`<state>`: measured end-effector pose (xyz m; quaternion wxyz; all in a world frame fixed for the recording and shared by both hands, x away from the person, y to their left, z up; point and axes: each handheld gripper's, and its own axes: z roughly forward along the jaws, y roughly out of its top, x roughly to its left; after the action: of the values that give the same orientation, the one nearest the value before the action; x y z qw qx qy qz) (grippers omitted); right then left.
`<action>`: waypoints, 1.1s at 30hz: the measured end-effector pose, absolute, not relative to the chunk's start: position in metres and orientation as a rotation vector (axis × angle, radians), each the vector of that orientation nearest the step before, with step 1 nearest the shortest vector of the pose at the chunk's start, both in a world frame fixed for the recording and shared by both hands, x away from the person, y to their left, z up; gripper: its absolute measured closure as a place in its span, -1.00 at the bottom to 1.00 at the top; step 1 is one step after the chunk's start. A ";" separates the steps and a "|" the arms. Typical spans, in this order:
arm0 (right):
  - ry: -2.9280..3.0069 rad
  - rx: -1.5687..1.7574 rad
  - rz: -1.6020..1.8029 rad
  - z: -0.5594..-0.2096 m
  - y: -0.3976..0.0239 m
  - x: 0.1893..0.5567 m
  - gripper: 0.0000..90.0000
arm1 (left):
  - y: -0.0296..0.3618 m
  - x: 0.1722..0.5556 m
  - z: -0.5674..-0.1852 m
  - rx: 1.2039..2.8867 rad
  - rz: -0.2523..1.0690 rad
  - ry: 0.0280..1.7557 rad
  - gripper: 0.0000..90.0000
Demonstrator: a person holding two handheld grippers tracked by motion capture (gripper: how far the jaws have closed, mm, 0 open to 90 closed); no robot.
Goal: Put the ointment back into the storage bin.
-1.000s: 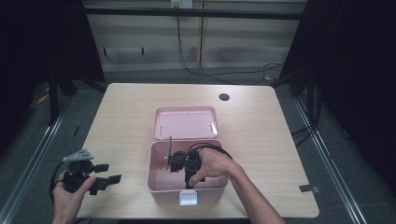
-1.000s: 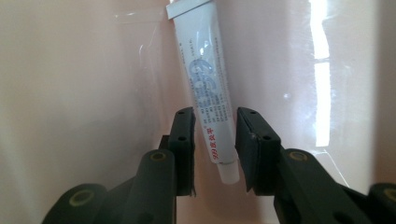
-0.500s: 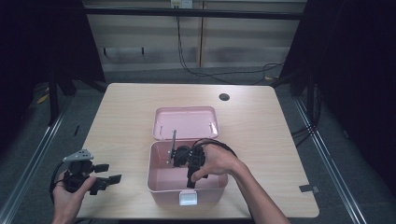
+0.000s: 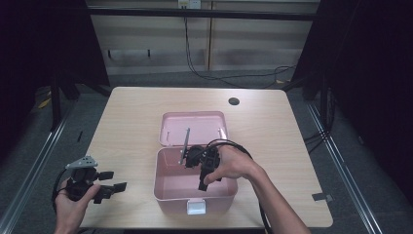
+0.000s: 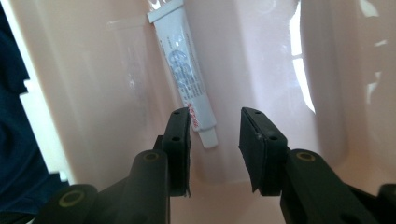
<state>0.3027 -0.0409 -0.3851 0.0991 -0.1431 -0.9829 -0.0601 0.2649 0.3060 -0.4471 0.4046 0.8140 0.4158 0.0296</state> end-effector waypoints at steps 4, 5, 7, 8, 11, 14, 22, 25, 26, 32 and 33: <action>-2.918 -0.430 -0.175 -0.382 -0.044 0.302 0.43 | 0.306 0.265 -0.447 2.059 0.073 1.047 -0.50; -2.922 -0.428 -0.174 -0.380 -0.044 0.303 0.43 | 0.306 0.265 -0.447 2.055 0.074 1.050 -0.50; -2.928 -0.437 -0.170 -0.373 -0.048 0.303 0.43 | 0.306 0.265 -0.447 2.055 0.073 1.051 -0.50; -2.925 -0.436 -0.174 -0.372 -0.049 0.303 0.43 | 0.306 0.265 -0.447 2.055 0.073 1.050 -0.50; -2.936 -0.438 -0.167 -0.370 -0.051 0.303 0.43 | 0.306 0.265 -0.447 2.056 0.073 1.050 -0.50; -2.942 -0.447 -0.167 -0.362 -0.055 0.302 0.43 | 0.306 0.265 -0.447 2.060 0.073 1.046 -0.50; -2.946 -0.460 -0.162 -0.355 -0.063 0.301 0.43 | 0.306 0.265 -0.447 2.058 0.068 1.047 -0.50; -2.943 -0.469 -0.163 -0.354 -0.066 0.301 0.43 | 0.306 0.265 -0.447 2.059 0.068 1.047 -0.50; -2.947 -0.472 -0.164 -0.353 -0.067 0.301 0.43 | 0.306 0.265 -0.447 2.058 0.066 1.050 -0.50; -2.969 -0.499 -0.172 -0.343 -0.079 0.300 0.43 | 0.306 0.265 -0.447 2.060 0.069 1.048 -0.50; -2.967 -0.512 -0.169 -0.341 -0.080 0.300 0.43 | 0.306 0.265 -0.447 2.060 0.069 1.048 -0.50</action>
<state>0.3001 -0.0800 -0.3405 0.0627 -0.1695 -0.9819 -0.0560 0.2653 0.3060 -0.4472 0.4027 0.8155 0.4148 0.0273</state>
